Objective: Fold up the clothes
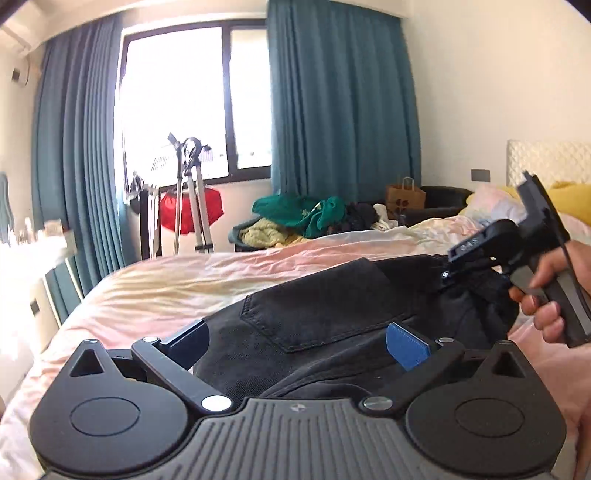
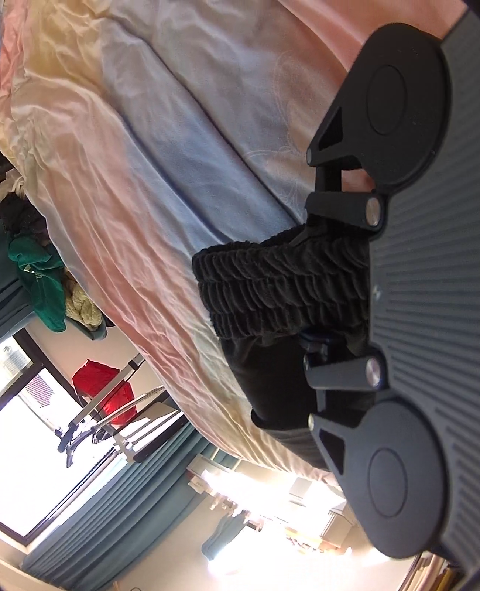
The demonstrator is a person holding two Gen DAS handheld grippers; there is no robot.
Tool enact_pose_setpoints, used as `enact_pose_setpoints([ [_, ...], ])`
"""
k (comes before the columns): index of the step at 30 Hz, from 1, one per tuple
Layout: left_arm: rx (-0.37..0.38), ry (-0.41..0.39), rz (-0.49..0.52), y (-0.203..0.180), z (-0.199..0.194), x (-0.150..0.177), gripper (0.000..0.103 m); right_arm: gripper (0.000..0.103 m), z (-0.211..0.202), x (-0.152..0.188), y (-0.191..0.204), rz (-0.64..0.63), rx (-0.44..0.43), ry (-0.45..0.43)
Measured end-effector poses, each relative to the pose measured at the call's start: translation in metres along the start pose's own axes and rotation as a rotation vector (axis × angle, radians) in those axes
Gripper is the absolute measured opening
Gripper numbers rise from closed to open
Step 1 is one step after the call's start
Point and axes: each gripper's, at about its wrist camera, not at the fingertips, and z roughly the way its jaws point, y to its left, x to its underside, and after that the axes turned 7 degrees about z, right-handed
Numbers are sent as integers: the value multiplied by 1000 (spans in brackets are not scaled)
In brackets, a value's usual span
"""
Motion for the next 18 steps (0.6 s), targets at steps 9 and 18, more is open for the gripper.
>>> enact_pose_setpoints([
  [9,128,220,-466,103,-17,37,103,86,-35,26,-22,56,35,104],
  [18,99,324,-459,100,17,56,101,100,-19,34,-45,163,46,235],
])
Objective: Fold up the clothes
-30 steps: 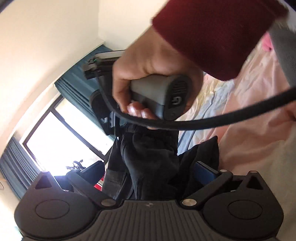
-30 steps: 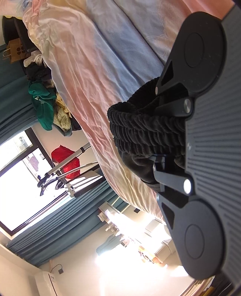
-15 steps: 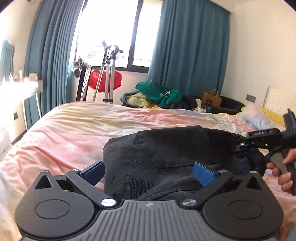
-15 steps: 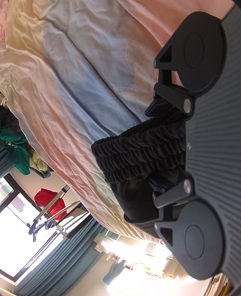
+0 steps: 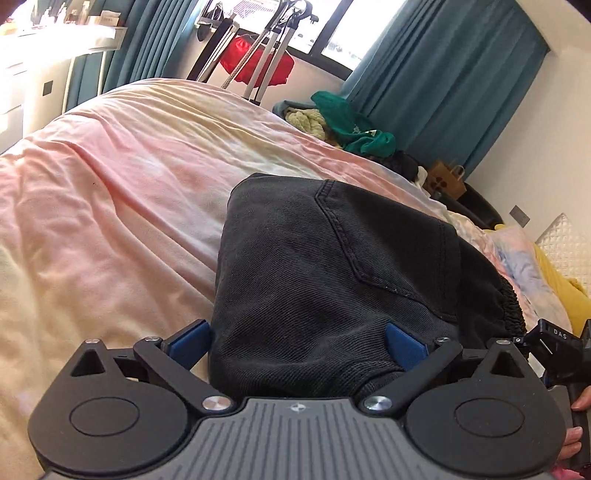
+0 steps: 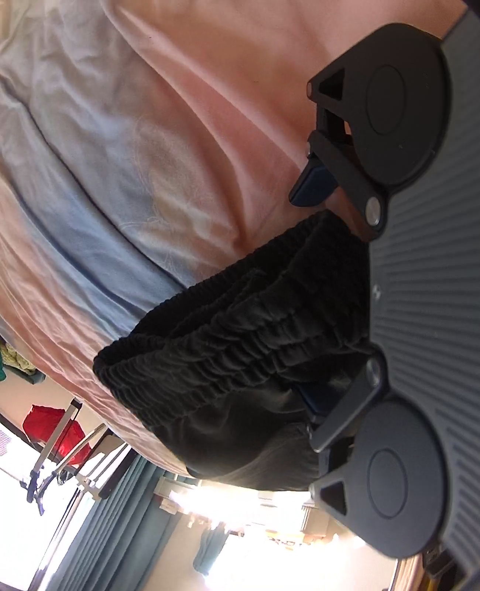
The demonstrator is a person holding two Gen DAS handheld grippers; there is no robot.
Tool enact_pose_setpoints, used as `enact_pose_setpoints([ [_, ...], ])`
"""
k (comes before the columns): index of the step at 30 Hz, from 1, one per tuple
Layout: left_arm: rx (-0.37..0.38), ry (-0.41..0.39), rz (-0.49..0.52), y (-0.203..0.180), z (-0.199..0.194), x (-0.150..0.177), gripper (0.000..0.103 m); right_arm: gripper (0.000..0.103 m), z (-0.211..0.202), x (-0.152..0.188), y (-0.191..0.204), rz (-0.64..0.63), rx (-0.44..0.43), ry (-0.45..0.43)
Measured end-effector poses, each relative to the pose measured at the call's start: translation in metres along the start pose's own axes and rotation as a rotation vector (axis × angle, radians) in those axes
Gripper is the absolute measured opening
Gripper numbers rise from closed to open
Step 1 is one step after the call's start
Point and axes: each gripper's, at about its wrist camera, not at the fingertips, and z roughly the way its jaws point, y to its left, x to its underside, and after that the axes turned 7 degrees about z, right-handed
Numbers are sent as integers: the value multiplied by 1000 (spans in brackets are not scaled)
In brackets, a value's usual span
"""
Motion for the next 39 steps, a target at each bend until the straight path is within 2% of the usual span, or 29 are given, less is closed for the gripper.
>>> enact_pose_setpoints([
  [1,-6,14,-9,0,5,1,101,100,1,-1,-5,32,-5,13],
  [5,1,38,-51,5,25,-1,99,100,-9,13,6,-26,-8,14],
  [8,4,32,-48,5,28,-3,97,100,-1,20,16,-60,-60,88],
  [9,4,31,-44,5,29,-3,97,103,3,23,19,-73,-81,119],
  [11,7,32,-45,5,31,-2,96,103,11,24,27,-127,-42,118],
  [15,15,36,-58,5,34,-1,93,103,35,15,24,-52,-26,120],
  [17,13,34,-68,6,33,-1,91,103,39,14,27,-29,-58,98],
  [19,16,33,-90,8,33,0,90,103,32,18,31,-22,-154,65],
  [23,28,32,-162,19,33,3,90,103,-5,27,40,-29,-451,-12],
  [24,32,34,-181,22,33,4,89,103,-8,29,43,-53,-481,-18],
  [26,48,43,-214,26,37,5,88,103,-6,30,49,-98,-485,-21],
  [28,58,47,-205,24,40,8,86,103,7,30,48,-88,-421,-11],
  [30,32,36,-161,15,40,9,84,103,20,31,45,-79,-342,-9],
  [32,2,24,-123,6,40,11,79,83,27,34,44,-82,-272,-16],
  [33,-7,19,-115,4,39,12,78,64,27,36,45,-90,-247,-29],
  [34,-15,13,-106,1,38,13,75,56,27,38,46,-98,-221,-41],
  [36,-38,0,-76,-8,34,14,67,46,24,42,49,-117,-190,-69],
  [39,-71,-22,-35,-22,26,12,55,40,17,53,57,-160,-172,-111],
])
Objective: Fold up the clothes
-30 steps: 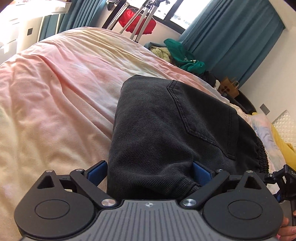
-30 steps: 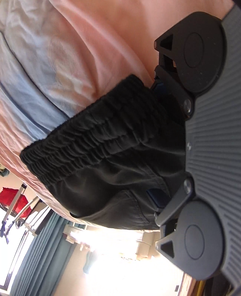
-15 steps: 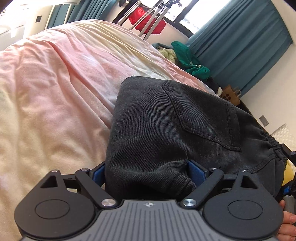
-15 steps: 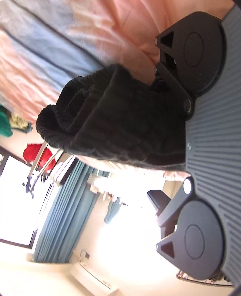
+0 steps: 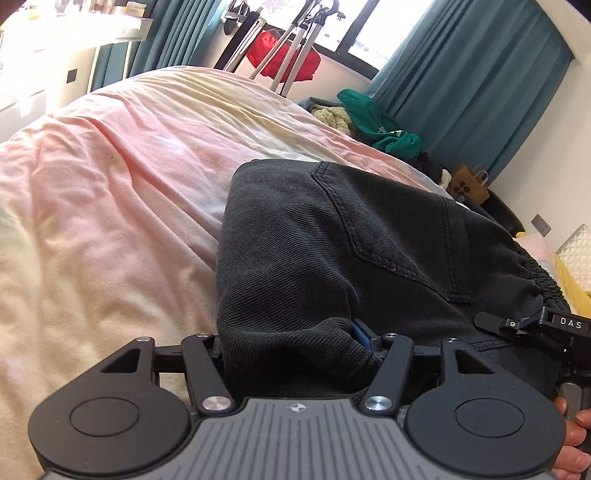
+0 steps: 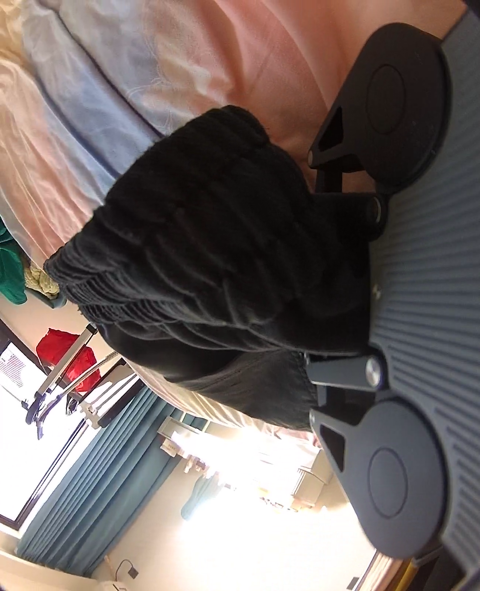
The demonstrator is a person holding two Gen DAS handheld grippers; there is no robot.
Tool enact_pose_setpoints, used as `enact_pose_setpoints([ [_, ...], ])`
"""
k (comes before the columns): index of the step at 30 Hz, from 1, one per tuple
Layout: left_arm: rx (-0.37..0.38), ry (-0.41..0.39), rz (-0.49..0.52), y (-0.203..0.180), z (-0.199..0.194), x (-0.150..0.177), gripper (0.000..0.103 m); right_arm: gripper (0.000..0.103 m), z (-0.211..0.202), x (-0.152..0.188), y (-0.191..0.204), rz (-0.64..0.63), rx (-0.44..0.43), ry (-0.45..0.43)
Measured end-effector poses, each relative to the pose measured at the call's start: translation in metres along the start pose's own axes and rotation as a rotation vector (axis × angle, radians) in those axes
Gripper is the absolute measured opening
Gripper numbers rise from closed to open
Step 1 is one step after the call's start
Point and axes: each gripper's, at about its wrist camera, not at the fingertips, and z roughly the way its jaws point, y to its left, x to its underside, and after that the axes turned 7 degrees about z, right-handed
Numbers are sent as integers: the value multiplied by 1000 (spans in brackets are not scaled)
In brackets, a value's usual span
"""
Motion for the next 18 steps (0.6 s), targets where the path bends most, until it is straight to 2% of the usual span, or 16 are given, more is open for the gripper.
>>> enact_pose_setpoints([
  [4,-22,-53,65,-18,-20,-10,40,36,-15,5,10,-16,-28,-53],
  [7,-19,-87,66,-32,-33,-20,38,34,-32,4,21,-37,-64,-92],
  [11,33,-110,50,-56,-43,-52,38,34,-64,-8,35,-47,-135,-167],
  [15,67,-144,91,-95,-36,-93,38,33,-80,-45,37,30,-179,-240],
  [18,75,-185,165,-144,-17,-128,38,33,-81,-91,25,120,-222,-312],
])
